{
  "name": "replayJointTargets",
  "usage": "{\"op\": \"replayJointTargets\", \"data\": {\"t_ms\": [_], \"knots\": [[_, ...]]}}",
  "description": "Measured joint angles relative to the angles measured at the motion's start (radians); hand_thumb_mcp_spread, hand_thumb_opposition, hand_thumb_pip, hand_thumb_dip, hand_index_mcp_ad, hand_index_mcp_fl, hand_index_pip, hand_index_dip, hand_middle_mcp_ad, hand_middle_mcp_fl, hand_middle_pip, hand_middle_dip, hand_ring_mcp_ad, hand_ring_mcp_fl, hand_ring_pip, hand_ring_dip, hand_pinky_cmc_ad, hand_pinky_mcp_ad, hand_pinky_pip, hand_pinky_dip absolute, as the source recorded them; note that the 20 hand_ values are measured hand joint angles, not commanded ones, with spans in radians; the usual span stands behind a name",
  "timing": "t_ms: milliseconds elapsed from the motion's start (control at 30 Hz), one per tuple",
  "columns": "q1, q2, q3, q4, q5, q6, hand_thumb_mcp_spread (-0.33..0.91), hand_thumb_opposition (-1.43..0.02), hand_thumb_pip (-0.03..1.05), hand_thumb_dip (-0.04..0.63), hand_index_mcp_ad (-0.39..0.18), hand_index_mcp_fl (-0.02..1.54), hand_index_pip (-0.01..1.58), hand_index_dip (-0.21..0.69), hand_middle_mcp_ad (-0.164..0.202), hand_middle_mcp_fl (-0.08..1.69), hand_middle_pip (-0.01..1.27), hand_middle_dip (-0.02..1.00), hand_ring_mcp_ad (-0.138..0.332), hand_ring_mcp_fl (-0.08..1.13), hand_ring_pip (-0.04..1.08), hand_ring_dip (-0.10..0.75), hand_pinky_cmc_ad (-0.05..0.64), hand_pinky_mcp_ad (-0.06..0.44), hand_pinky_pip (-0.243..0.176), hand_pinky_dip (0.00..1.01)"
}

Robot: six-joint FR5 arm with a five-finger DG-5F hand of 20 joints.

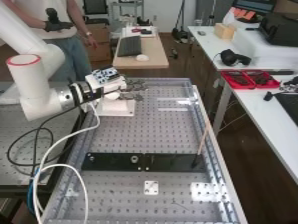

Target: Grab the larger nut and place it in the white container

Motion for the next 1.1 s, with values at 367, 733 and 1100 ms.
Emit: {"op": "replayJointTargets", "data": {"t_ms": [367, 733, 1100], "knots": [[-0.04, 0.114, 0.017, -0.033, 0.105, 0.043, 0.33, -0.89, 0.76, 0.19, -0.185, 0.02, 1.16, -0.148, 0.075, 0.01, 0.14, 0.21, 0.143, 0.0, 0.15, 0.131, 0.316, 0.291, -0.105, 0.66], [-0.159, 0.247, 0.126, -0.253, 0.244, 0.101, 0.15, -0.87, 0.69, 0.173, -0.12, 0.02, 0.46, -0.138, 0.075, 0.01, 0.14, 0.23, 0.169, 0.0, 0.14, 0.126, 0.333, 0.328, -0.105, 0.73], [-0.21, 0.273, 0.169, -0.326, 0.274, 0.089, 0.13, -0.87, 0.67, 0.171, -0.098, 0.05, 0.25, -0.03, 0.077, 0.01, 0.14, 0.24, 0.185, 0.0, 0.11, 0.134, 0.365, 0.342, -0.105, 0.73]]}}
